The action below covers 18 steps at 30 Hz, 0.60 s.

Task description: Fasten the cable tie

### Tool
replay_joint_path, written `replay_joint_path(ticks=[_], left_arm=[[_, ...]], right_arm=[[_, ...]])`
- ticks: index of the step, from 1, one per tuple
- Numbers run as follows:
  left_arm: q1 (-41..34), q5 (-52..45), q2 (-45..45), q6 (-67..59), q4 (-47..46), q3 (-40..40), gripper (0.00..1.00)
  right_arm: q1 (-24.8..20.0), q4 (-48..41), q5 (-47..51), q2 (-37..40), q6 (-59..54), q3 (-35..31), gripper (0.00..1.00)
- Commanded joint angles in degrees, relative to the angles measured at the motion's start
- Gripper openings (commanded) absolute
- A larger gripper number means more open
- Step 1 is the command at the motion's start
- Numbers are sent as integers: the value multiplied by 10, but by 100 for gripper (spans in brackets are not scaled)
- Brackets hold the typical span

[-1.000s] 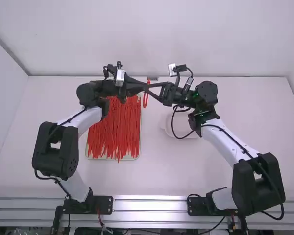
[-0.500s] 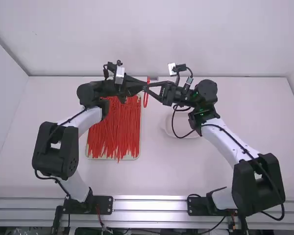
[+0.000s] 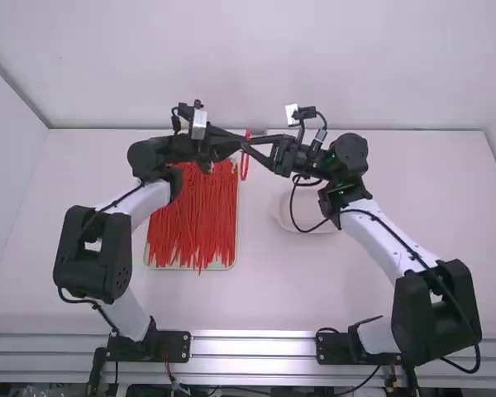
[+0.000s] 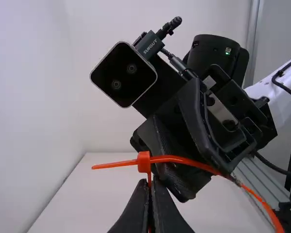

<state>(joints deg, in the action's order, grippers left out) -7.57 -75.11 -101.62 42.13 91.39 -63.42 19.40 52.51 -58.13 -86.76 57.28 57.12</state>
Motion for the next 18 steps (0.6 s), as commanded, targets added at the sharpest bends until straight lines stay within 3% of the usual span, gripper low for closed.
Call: replay_joint_path(ticks=[1,18], left_arm=[[1,-12,20,4,13,3,1],[7,12,20,10,13,3,1]], right_arm=[[-2,-5,36,-2,-1,14,19],[30,-54,19,-2,-10,14,19]])
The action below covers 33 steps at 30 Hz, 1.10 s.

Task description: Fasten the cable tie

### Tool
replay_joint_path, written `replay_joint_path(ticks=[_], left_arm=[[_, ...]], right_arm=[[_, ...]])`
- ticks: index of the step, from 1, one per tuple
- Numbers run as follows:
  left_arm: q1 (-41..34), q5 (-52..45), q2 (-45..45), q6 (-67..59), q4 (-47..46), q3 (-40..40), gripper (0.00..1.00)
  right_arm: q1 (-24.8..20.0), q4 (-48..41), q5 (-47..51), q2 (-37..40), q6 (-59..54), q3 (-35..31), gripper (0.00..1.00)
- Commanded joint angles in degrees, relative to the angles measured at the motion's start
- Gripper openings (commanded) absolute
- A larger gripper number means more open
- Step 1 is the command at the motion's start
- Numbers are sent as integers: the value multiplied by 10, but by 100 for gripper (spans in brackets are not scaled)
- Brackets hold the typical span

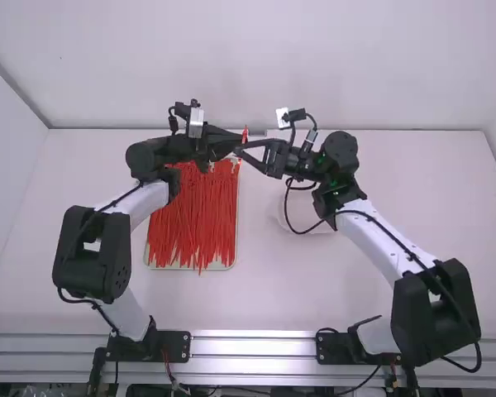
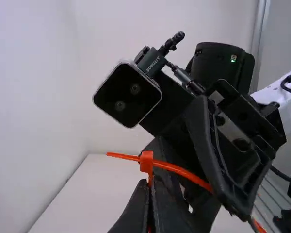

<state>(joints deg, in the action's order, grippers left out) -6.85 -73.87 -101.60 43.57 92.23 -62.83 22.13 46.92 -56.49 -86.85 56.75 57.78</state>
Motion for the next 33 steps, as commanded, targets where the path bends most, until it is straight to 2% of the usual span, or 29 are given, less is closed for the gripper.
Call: replay_joint_path(ticks=[1,3,8,13,19,33], left_arm=[[1,0,20,-3,5,-3,1],[1,0,20,-3,5,-3,1],[0,-5,20,0,5,-3,2],[1,-23,20,-1,5,-3,3],[-10,-48,23,-16,5,-3,1],[-32,-93,94,-76,5,-3,1]], right_arm=[[4,2,1,-1,-5,7,9],[3,8,-6,-1,-5,7,0],[3,9,-5,-1,-5,7,0],[3,50,-1,-1,13,7,0],[-5,54,19,-1,15,7,0],[-18,52,-10,-1,21,7,0]])
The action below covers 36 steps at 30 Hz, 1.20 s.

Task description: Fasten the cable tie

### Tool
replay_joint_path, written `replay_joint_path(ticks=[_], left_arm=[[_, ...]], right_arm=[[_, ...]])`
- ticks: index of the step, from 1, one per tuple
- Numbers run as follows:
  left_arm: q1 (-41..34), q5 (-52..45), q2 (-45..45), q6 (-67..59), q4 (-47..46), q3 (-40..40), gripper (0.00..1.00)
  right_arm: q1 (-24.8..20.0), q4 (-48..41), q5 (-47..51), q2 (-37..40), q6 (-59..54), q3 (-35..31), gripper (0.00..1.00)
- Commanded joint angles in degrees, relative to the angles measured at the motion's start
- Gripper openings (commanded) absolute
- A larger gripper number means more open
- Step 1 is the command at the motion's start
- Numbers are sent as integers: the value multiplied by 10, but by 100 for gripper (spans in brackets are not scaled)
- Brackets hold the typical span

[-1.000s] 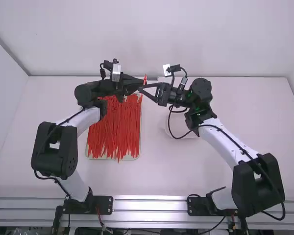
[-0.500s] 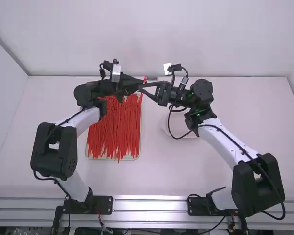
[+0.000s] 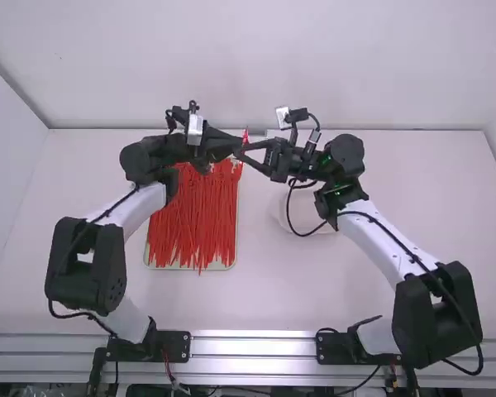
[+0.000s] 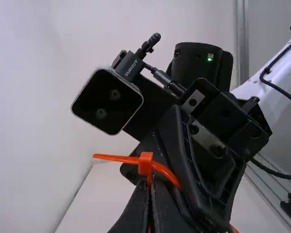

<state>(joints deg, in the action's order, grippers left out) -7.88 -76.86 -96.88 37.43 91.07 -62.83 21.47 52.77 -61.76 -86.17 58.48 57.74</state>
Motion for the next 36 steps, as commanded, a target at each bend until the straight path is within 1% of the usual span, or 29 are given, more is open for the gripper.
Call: replay_joint_path(ticks=[1,6,8,14,20,36], left_arm=[[-22,-81,52,-24,16,-3,1],[-22,-120,56,-42,16,-3,1],[-22,-126,56,-45,16,-3,1],[-22,-128,56,-45,16,-3,1],[-22,-129,56,-49,16,-2,1],[-31,-129,56,-60,17,8,1]], right_arm=[[-14,-2,40,-7,14,7,0],[-13,50,31,-7,46,7,0],[-17,58,31,-7,48,7,0],[-21,59,37,-7,48,7,0],[-36,101,37,-7,84,7,0],[-54,99,78,-7,88,7,0]])
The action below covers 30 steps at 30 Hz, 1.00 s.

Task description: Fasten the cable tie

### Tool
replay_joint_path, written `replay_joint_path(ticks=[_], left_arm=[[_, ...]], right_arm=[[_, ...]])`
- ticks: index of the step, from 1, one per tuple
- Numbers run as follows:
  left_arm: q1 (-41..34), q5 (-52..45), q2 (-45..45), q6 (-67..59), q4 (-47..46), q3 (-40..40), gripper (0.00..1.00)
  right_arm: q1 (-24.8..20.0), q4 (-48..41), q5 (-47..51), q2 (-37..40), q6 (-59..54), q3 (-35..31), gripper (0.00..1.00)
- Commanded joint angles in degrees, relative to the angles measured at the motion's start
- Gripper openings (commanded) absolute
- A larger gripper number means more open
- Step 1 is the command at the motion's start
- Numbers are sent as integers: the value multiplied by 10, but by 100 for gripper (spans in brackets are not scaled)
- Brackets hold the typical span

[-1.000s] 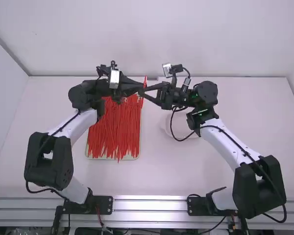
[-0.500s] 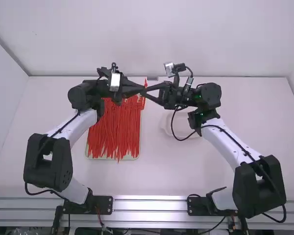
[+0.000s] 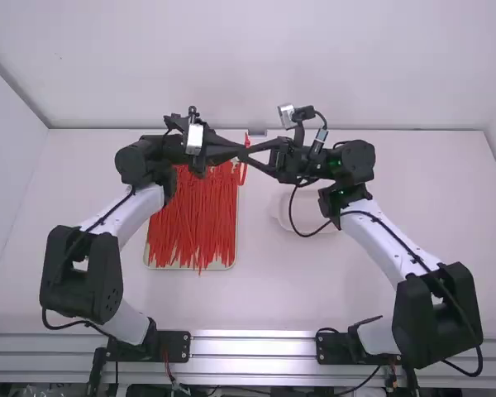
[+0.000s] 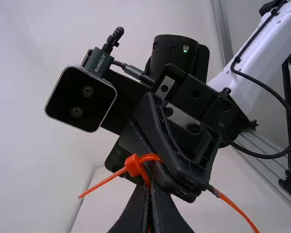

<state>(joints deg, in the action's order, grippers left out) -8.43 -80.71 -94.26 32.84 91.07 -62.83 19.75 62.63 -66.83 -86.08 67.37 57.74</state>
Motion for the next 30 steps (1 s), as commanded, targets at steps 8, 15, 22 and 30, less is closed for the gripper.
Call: replay_joint_path(ticks=[8,15,22,30], left_arm=[[-28,-88,30,-14,16,7,1],[-12,-82,30,8,13,6,1],[10,-69,30,38,16,7,2],[9,-90,30,38,16,7,2]], right_arm=[[-31,2,120,-8,-1,7,0],[-21,0,70,-8,4,7,15],[-15,1,63,-8,2,7,23],[-14,0,68,-8,2,7,29]])
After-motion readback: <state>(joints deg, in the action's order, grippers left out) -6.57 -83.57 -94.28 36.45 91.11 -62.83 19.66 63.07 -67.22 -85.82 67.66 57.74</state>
